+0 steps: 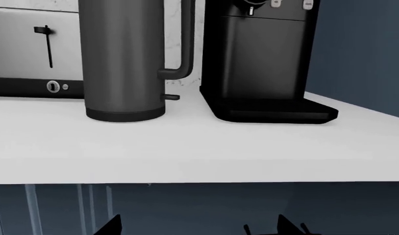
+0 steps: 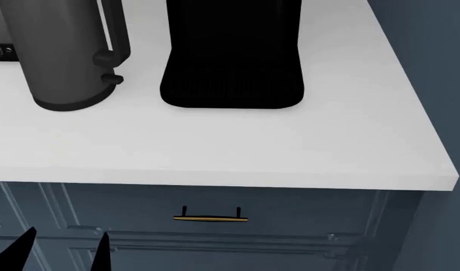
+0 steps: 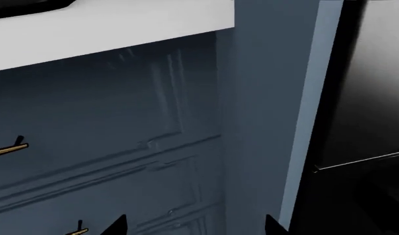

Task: Press the button to open the lid of the electric kettle.

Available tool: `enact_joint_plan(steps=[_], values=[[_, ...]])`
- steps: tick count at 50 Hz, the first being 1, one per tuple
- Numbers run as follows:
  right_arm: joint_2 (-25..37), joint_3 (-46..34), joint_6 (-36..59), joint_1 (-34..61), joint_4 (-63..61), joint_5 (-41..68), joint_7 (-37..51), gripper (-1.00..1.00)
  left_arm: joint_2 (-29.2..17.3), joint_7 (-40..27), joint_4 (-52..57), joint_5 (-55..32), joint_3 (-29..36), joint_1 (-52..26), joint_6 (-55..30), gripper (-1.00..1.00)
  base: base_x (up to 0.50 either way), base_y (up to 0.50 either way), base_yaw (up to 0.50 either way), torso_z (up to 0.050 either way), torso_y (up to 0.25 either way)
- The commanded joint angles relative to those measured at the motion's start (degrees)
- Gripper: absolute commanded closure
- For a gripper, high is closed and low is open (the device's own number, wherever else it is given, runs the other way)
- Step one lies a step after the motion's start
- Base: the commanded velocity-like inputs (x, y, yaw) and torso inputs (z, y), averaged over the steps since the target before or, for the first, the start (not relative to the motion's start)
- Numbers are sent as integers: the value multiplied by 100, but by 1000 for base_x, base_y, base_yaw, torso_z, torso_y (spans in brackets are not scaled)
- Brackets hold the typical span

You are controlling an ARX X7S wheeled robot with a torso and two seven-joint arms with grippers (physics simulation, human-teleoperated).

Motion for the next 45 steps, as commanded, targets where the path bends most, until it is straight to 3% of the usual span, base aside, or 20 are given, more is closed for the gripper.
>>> enact_joint_plan(steps=[1,3,17,23,34,35,37,45], values=[[-221,714,-617,-911,349,748,316,-100,-44,-32,-3,-89,145,33,36,-100,0,0,0,0,0],[-235,851,-955,-931,973,1283,359,-100,-59,-51,23,-98,165,26,-1,-100,0,0,0,0,0],[272,1630,-3618,-124,6073,907,-55,-100,-129,-165,181,-182,269,28,-129,-100,0,0,0,0,0],[922,2117,-5472,1097,10246,987,-1073,-100,-151,-203,232,-213,326,30,-166,-100,0,0,0,0,0],[887,4043,-4610,963,10267,-169,-1362,-100,-130,-457,366,-453,90,-10,-413,-100,0,0,0,0,0],[896,4205,-4453,988,10269,-229,-1377,-100,-26,-740,379,-491,-116,-65,-631,-100,0,0,0,0,0],[914,4452,-4212,1023,10267,-382,-1405,-100,7,-663,482,-937,-362,-108,-709,-100,0,0,0,0,0],[1061,4944,-2990,1134,10268,-873,-1589,-100,-187,-1432,1995,-1657,-749,-857,-2624,-100,0,0,0,0,0]])
